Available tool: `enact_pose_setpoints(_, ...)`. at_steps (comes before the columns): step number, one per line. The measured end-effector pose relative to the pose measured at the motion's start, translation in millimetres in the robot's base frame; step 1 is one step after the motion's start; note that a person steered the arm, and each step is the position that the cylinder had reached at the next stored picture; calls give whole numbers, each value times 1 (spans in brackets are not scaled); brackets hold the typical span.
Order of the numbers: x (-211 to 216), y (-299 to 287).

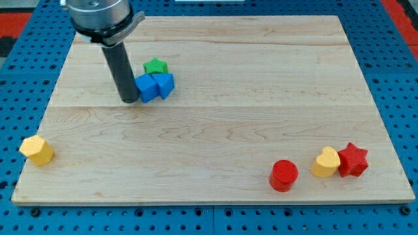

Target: Keep red star and yellow heart diagonally below blue cube

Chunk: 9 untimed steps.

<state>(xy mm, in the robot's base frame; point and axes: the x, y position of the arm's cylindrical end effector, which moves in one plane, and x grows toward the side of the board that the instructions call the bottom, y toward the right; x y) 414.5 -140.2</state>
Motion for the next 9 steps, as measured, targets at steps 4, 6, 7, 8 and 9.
enact_pose_setpoints(4,72,295)
enact_pose_setpoints(6,131,441)
enact_pose_setpoints(7,146,394)
enact_pose_setpoints(8,150,323)
enact_pose_setpoints(9,150,243)
